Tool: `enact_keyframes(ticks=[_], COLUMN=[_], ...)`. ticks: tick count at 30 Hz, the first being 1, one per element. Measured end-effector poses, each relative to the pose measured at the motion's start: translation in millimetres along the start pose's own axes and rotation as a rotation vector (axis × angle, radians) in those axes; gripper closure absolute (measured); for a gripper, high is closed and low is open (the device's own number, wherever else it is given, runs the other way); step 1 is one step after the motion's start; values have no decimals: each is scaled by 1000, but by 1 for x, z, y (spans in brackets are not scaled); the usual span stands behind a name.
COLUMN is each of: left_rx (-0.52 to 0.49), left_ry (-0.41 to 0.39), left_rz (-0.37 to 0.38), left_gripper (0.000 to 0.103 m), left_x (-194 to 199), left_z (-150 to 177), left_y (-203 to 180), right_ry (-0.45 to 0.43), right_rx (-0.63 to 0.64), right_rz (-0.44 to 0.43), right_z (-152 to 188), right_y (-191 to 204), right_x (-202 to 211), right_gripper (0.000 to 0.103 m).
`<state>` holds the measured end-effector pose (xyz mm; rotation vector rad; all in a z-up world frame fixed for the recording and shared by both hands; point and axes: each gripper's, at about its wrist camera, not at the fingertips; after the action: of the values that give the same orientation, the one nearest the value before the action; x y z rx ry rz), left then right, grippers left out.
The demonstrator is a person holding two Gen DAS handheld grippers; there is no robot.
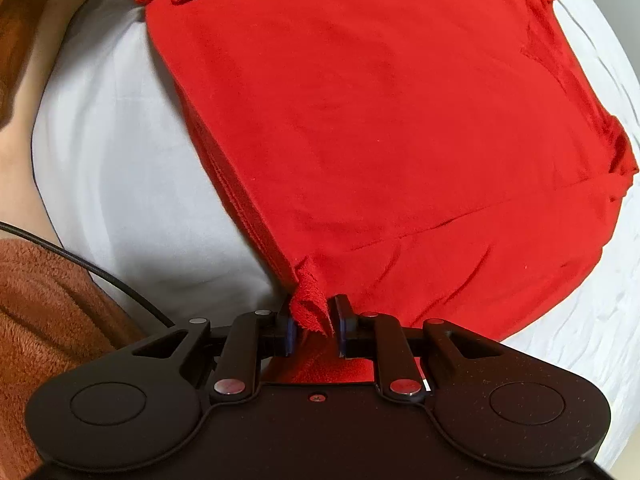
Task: Fold clothes
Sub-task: 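Lift the hem with both tools and fold it over toward the collar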
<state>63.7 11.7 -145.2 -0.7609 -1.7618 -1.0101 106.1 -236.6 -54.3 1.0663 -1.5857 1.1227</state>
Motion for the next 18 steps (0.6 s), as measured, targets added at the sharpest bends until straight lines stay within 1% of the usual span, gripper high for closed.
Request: enact_keyframes(ticks=[1, 2, 4, 5, 7, 10, 15, 18], left_rx=[-4, -7, -10, -10, -12, -3, -18, -25], left_ry=[-2, -1, 4, 6, 9, 10, 13, 20], left_rz=[-1, 1, 6, 8, 12, 19, 18, 48], left_gripper=[91, 92, 93, 93, 94, 95, 95, 95], left_x=[1, 2, 7, 10, 13, 31, 53, 65], left_z=[0, 0, 0, 0, -1, 1, -1, -3], left_y=[0, 1, 2, 2, 5, -3, -2, -2], right_ry=[-5, -8, -13, -13, -9, 5, 1, -3], right_rx=[0, 2, 9, 9, -3, 0, 6, 9], right_rz=[2, 6, 13, 15, 15, 1, -1, -9], right_z=[0, 8, 30, 34, 34, 35, 34, 35], right_y=[-1, 13, 56, 63, 61, 58, 55, 55], right_x=[1, 4, 12, 14, 18, 26, 51, 68], right_gripper=[89, 94, 96, 97, 97, 97, 98, 98])
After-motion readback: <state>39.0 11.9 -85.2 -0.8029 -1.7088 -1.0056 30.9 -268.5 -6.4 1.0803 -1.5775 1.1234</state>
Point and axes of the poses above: each gripper's, at about its wrist camera, not at the fingertips, and x roughly against the way its jaws point, y to its left, z to its underside, and after that the axes turned 8 degrees about -y, right-handed
